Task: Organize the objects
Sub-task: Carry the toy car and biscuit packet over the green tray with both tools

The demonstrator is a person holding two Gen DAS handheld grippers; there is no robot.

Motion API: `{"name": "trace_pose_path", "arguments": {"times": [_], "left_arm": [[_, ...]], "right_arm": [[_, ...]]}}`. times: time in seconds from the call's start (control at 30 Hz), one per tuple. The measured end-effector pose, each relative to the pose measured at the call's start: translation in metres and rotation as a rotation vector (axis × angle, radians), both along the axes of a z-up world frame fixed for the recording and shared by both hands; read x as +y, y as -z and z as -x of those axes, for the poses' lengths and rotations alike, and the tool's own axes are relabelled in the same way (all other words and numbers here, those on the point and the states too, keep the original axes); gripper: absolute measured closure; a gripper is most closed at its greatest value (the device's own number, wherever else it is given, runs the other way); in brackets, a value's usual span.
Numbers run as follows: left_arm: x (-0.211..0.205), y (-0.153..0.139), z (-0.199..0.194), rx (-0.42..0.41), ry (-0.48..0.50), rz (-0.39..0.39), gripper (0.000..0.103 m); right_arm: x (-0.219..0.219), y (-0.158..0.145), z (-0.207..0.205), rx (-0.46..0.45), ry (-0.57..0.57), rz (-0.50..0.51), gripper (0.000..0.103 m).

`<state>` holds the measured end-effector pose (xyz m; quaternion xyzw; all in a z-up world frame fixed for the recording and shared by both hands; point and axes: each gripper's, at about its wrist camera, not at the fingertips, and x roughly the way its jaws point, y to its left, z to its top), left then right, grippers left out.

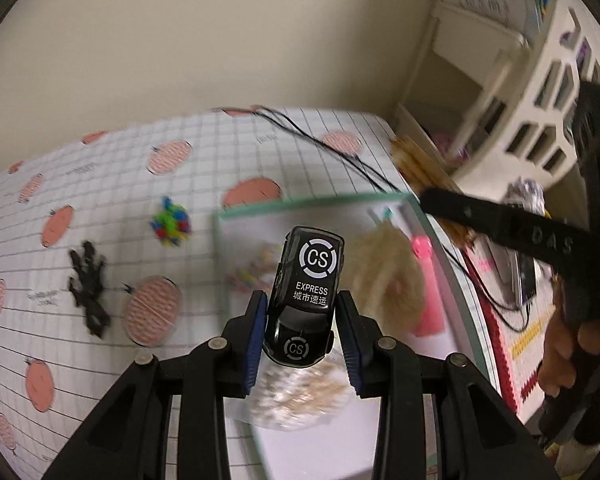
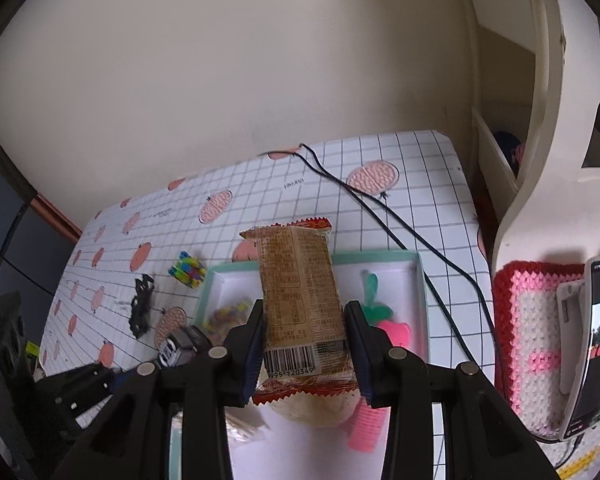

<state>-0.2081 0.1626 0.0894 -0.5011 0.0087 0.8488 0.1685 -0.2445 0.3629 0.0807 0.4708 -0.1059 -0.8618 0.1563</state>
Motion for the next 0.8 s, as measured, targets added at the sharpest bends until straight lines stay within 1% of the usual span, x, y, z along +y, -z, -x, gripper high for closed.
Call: {"name": "trace_pose_path", "arguments": {"times": [0.07,0.2,0.4,0.5,0.67,0.8], "left_arm": [[0.008,0.009,-0.003,-0.030,0.014,0.000,0.067],[0.018,0.020,-0.008,-0.062,0.042,0.002,0.067],[0.029,0.022,-0.015,-0.086,0.074,-0.014,0.067],[0.036,0.026,-0.020,-0.090,0.092,0.003,0.067],[0.051,0.040,-0.023,-0.123,0.123,0.028,0.067],[0.059,0.048,-0.027,-0.129,0.134,0.053,0.067]], "right_arm": [[0.001,0.005,0.002,-0.014,-0.002,-0.010,0.062],[0.000,0.014,0.005,-0.039,-0.002,-0.026,0.062],[-0.003,0.028,0.008,-0.075,-0.005,-0.064,0.062],[-0.005,0.034,0.009,-0.094,-0.015,-0.085,0.062],[-0.006,0.043,0.010,-0.117,-0.025,-0.088,0.062],[-0.009,0.048,0.010,-0.126,-0.036,-0.106,0.062]]}}
